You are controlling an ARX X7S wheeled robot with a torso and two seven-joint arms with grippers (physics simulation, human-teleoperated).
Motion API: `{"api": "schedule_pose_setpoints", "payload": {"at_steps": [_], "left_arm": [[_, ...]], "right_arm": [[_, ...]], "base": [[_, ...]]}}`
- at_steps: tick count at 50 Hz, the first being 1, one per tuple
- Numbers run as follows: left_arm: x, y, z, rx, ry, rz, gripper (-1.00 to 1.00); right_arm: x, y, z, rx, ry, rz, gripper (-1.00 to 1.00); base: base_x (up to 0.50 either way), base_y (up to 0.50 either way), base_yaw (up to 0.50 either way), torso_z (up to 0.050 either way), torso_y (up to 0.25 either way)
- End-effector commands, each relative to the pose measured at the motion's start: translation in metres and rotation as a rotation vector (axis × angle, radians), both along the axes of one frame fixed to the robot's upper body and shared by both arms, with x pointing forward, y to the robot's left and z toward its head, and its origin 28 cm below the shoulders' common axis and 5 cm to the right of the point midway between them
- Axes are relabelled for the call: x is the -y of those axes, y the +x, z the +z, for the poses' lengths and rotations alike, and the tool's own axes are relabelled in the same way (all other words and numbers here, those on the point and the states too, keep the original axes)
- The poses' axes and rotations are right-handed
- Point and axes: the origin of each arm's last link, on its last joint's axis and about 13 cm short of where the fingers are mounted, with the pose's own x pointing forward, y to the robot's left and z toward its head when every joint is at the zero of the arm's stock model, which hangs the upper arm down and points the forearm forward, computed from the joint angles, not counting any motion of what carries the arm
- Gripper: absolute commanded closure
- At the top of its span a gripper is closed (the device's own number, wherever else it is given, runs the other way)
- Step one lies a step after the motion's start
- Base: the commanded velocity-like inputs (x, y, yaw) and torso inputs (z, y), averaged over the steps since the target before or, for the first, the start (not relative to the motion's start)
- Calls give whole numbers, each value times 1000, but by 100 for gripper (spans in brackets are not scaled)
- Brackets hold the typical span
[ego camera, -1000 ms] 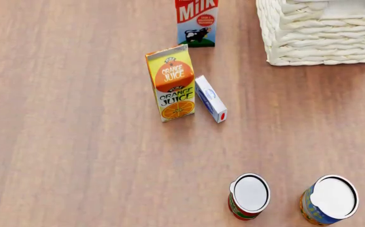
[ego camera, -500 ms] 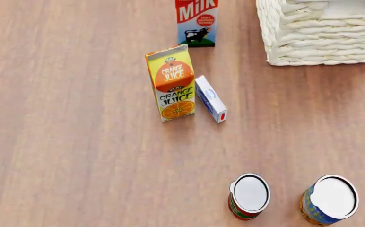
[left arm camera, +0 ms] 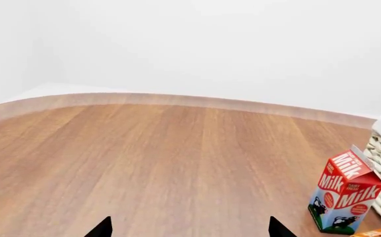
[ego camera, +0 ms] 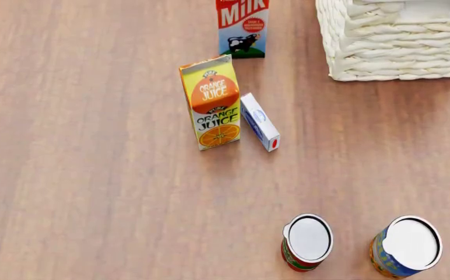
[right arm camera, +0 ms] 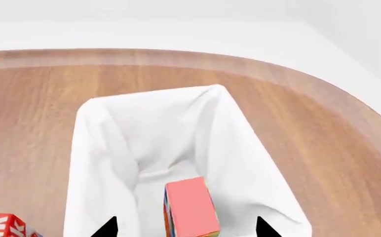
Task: Pick up the cream cheese box and the butter, and put them in the basket.
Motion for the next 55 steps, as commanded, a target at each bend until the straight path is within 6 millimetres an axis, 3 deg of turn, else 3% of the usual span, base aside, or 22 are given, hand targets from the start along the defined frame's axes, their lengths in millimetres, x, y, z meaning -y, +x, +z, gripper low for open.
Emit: {"api": "schedule_pose_setpoints", "payload": {"at_steps": [1,7,8,22,55], "left_arm": [[0,0,0,-1,2,-1,-100],[0,0,0,-1,2,0,-100],[0,0,0,0,3,0,-100],[0,0,0,-1,3,-1,-100],[1,-1,0,-2,7,-1,-100]], "right_arm": [[-5,-16,19,61,-19,25,-100],[-10,-28,36,117,-36,43,-100],[-11,-30,24,126,-38,47,-100],[-15,-52,30,178,-66,75,-100],[-28,-127,-8,248,-187,190,-100]], "base": [[0,0,0,0,0],[0,0,0,0,0],[0,0,0,0,0],[0,0,0,0,0],[0,0,0,0,0]]}}
